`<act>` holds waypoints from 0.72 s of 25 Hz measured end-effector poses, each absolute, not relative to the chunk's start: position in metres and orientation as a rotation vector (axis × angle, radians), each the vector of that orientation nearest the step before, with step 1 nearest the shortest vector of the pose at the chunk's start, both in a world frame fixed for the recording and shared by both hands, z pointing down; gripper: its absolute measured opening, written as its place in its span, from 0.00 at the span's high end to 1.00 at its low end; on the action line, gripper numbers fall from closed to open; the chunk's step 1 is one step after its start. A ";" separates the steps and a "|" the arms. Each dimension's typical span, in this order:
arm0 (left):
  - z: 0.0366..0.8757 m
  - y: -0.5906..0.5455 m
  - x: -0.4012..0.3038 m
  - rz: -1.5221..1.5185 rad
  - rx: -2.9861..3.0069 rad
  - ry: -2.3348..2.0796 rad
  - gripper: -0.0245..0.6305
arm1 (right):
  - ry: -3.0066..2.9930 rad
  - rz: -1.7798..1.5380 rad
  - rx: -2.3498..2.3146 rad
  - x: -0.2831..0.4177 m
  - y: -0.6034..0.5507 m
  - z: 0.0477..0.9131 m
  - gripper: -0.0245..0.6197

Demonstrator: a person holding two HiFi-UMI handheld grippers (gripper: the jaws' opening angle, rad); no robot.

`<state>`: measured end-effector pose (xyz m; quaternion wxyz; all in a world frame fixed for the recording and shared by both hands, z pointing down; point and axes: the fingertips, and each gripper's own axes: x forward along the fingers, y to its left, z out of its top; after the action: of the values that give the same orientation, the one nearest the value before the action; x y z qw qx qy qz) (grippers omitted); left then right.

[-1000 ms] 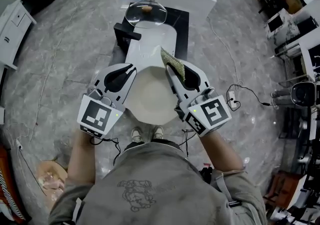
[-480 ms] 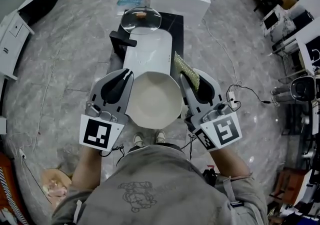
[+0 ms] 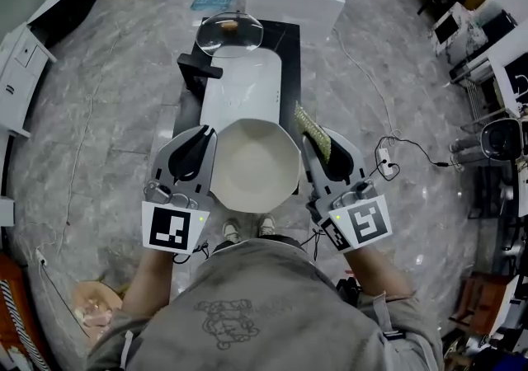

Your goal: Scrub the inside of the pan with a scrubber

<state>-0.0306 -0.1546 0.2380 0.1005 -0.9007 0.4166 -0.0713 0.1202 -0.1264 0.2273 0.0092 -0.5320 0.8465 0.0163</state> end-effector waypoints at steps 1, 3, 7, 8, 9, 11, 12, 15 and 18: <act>0.241 -0.154 -0.030 -0.221 -2.661 1.229 0.91 | 2.645 0.039 -1.664 0.122 -0.126 0.230 0.84; 0.246 -0.153 -0.029 -0.243 -2.663 1.229 0.91 | 2.650 0.023 -1.666 0.124 -0.125 0.234 0.84; 0.253 -0.151 -0.028 -0.269 -2.676 1.232 0.91 | 2.646 -0.002 -1.665 0.127 -0.126 0.236 0.84; 0.253 -0.151 -0.028 -0.271 -2.677 1.235 0.91 | 2.642 -0.010 -1.666 0.128 -0.126 0.235 0.84; 0.253 -0.151 -0.028 -0.273 -2.677 1.237 0.91 | 2.638 -0.016 -1.668 0.129 -0.127 0.235 0.84; 0.253 -0.150 -0.028 -0.273 -2.678 1.240 0.91 | 2.632 -0.021 -1.669 0.131 -0.126 0.236 0.84; 0.253 -0.150 -0.028 -0.273 -2.678 1.242 0.91 | 2.629 -0.022 -1.670 0.131 -0.126 0.236 0.84; 0.254 -0.149 -0.028 -0.277 -2.677 1.251 0.91 | 2.623 -0.022 -1.670 0.133 -0.125 0.238 0.84; 0.255 -0.149 -0.027 -0.282 -2.666 1.256 0.91 | 2.614 -0.004 -1.676 0.134 -0.126 0.234 0.84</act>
<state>-0.0273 -0.1495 0.2547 0.0905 -0.8968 0.4226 -0.0948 0.1338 -0.1259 0.2335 0.0181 -0.5397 0.8417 -0.0012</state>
